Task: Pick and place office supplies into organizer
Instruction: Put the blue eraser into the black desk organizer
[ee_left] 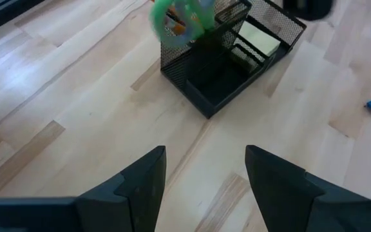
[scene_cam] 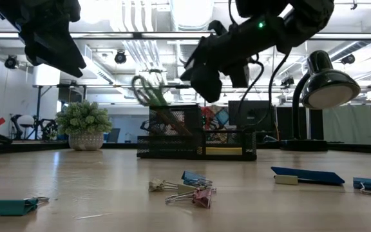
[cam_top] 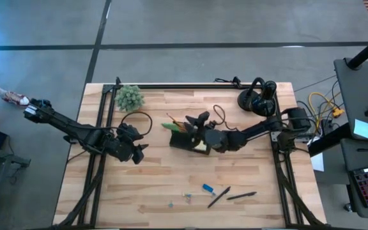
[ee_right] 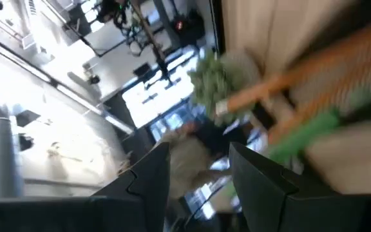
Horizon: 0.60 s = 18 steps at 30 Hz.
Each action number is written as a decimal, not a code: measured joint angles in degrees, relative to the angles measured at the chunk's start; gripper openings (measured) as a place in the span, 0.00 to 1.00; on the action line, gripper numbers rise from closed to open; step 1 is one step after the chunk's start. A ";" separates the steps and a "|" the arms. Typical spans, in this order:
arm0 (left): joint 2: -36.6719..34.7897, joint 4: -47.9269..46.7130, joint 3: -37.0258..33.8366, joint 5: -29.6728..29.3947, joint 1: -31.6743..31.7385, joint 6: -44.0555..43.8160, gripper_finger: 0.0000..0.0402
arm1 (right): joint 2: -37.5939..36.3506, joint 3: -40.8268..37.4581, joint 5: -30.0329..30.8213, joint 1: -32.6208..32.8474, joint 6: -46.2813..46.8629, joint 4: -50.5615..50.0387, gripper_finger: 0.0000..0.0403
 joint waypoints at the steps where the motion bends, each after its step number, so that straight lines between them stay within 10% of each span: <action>1: 0.00 0.05 -0.01 0.00 -0.01 0.00 0.49 | -0.66 -0.14 0.03 -0.48 -1.32 -0.94 0.37; 7: 0.00 1.07 -0.02 0.10 -0.02 -0.02 0.49 | -8.13 -1.05 -0.61 -1.24 -15.79 -1.41 0.37; 10: 0.44 3.83 -0.02 0.32 -0.01 0.23 0.49 | -14.25 -1.52 -10.50 0.26 -27.86 -5.05 0.37; 18: 5.69 7.19 -0.79 2.55 0.09 6.27 0.49 | -23.04 12.00 -36.40 18.44 -33.59 -69.89 0.37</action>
